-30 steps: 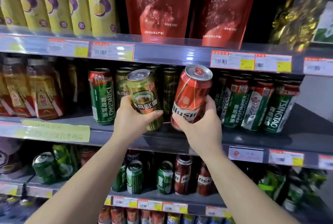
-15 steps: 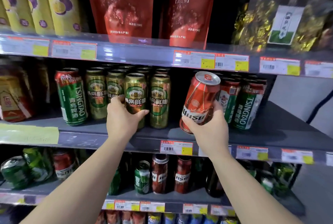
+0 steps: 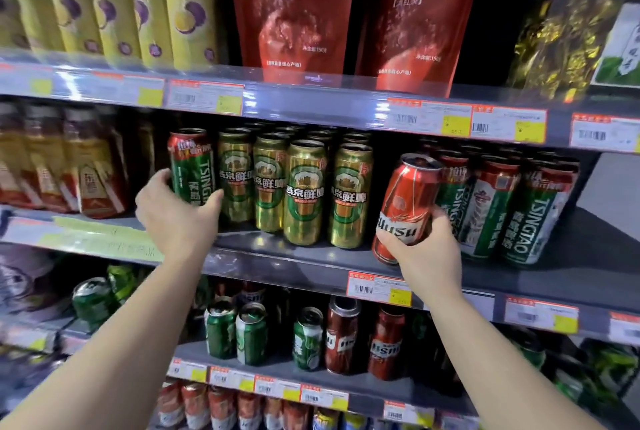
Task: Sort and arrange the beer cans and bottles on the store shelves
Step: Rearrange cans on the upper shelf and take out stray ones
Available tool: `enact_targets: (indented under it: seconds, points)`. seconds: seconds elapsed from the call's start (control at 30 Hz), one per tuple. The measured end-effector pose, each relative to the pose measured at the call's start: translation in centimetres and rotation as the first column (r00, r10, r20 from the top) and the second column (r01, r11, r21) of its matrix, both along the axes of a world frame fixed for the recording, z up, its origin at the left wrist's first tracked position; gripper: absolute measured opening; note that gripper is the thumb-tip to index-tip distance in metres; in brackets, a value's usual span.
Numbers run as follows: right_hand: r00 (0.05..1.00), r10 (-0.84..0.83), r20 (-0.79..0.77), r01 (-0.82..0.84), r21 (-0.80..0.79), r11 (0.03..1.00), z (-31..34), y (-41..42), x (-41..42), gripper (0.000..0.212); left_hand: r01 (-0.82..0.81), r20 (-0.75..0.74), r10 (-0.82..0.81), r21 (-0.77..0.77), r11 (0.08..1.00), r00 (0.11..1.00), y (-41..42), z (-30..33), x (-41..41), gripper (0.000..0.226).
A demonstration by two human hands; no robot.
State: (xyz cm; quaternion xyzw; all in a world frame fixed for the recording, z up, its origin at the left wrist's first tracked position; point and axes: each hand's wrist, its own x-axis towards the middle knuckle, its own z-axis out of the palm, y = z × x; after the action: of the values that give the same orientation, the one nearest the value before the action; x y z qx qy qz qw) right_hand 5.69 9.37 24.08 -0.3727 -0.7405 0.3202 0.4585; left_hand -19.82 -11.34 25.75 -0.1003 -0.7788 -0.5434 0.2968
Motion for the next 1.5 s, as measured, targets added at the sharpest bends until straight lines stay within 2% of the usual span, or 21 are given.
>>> enact_targets:
  seconds: [0.07, 0.13, 0.17, 0.23, 0.33, 0.5, 0.6, 0.7, 0.9, 1.03, 1.13, 1.37, 1.5]
  points:
    - [1.0, -0.009, -0.001, 0.009, 0.0, 1.0, -0.1, 0.0, -0.1, 0.072, 0.007, 0.13, 0.004, -0.083, 0.997, 0.992, -0.8, 0.4, -2.4, 0.101]
    - [1.0, -0.017, -0.004, 0.017, -0.001, 1.0, -0.2, 0.0, -0.2, 0.071, 0.122, 0.265, -0.095, -0.09, 0.988, 0.96, -0.8, 0.3, -4.3, 0.114]
    - [1.0, -0.022, -0.005, 0.022, 0.0, 1.0, -0.3, 0.0, -0.2, 0.071, 0.198, 0.319, -0.172, -0.051, 0.979, 0.932, -0.6, 0.1, -5.0, 0.112]
    - [1.0, -0.03, -0.006, 0.03, 0.002, 1.0, -0.3, 0.0, -0.2, 0.069, 0.327, 0.369, -0.317, 0.037, 0.944, 0.874, -0.1, -0.4, -6.3, 0.091]
    - [0.999, -0.036, 0.002, 0.036, 0.01, 0.999, -0.4, 0.0, -0.3, 0.069, 0.389, 0.335, -0.382, 0.051, 0.92, 0.861, -0.2, -0.8, -7.1, 0.07]
    - [0.998, -0.056, 0.001, 0.056, 0.021, 0.998, -0.2, -0.3, -0.7, 0.071, 0.373, 0.183, -0.384, 0.093, 0.923, 0.905, -1.0, -1.1, -4.9, 0.064]
    - [0.998, -0.04, -0.042, 0.04, 0.011, 0.999, -0.2, -0.6, -0.9, 0.073, 0.419, 0.113, -0.435, 0.14, 0.897, 0.893, -1.6, -0.5, -2.3, 0.068]
    - [0.997, -0.018, -0.072, 0.019, 0.018, 1.0, -0.1, -1.0, -1.1, 0.071, 0.491, 0.068, -0.496, 0.08, 0.867, 0.866, -1.9, 0.6, 1.2, 0.059]
    - [0.996, 0.038, -0.075, -0.037, 0.01, 0.999, 0.7, -1.1, -0.4, 0.084, 0.709, 0.101, -0.703, -0.051, 0.703, 0.704, 0.9, 2.0, 9.1, 0.06]
    - [0.997, 0.021, -0.079, -0.019, 0.028, 0.999, 1.3, -0.4, 2.0, 0.092, 0.779, 0.128, -0.768, -0.116, 0.616, 0.627, 4.3, 1.9, 13.6, 0.06]
    - [0.998, -0.007, -0.067, 0.01, 0.048, 0.999, 1.5, 0.9, 5.2, 0.088, 0.826, 0.154, -0.812, -0.09, 0.556, 0.563, 7.2, 1.8, 16.5, 0.057]
    - [0.981, -0.166, -0.1, 0.171, 0.047, 0.984, 1.8, 5.6, 14.7, 0.082, 0.877, 0.18, -0.862, -0.01, 0.481, 0.475, 14.6, 1.5, 23.6, 0.083]
    - [0.966, -0.233, -0.108, 0.238, 0.031, 0.971, 1.7, 7.7, 19.1, 0.076, 0.9, 0.203, -0.881, -0.001, 0.436, 0.427, 18.1, 1.1, 27.0, 0.078]
